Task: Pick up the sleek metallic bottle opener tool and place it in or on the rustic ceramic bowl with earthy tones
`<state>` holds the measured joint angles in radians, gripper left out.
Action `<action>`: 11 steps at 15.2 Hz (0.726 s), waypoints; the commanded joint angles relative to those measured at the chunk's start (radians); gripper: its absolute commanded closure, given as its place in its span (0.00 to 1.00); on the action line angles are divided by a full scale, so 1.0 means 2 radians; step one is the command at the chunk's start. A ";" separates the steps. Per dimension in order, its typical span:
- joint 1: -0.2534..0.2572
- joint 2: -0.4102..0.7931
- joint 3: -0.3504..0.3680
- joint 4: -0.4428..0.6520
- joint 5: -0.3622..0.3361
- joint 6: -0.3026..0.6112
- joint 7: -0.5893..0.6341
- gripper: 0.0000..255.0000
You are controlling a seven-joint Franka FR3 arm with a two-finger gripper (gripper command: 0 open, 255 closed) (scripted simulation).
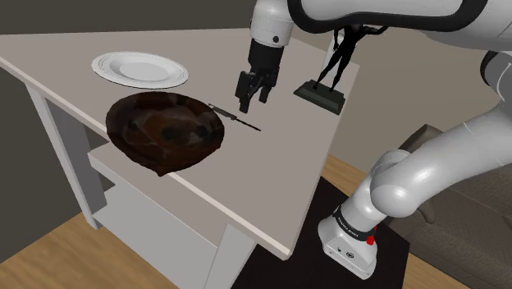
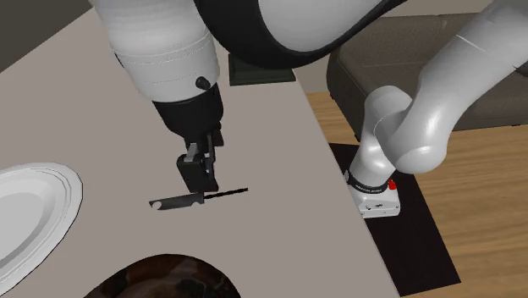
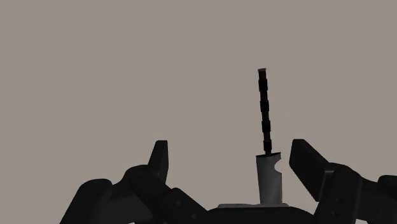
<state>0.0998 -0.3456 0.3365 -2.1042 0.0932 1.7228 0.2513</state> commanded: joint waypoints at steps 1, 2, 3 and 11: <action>0.003 0.028 0.014 0.028 -0.003 0.006 0.017 0.00; 0.005 0.041 0.022 0.042 -0.006 0.009 0.027 0.00; 0.007 0.053 0.028 0.055 -0.008 0.011 0.035 0.00; 0.009 0.054 0.030 0.004 -0.007 0.062 0.034 0.00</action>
<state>0.1169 -0.2383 0.3962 -2.0854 0.0786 1.8357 0.3192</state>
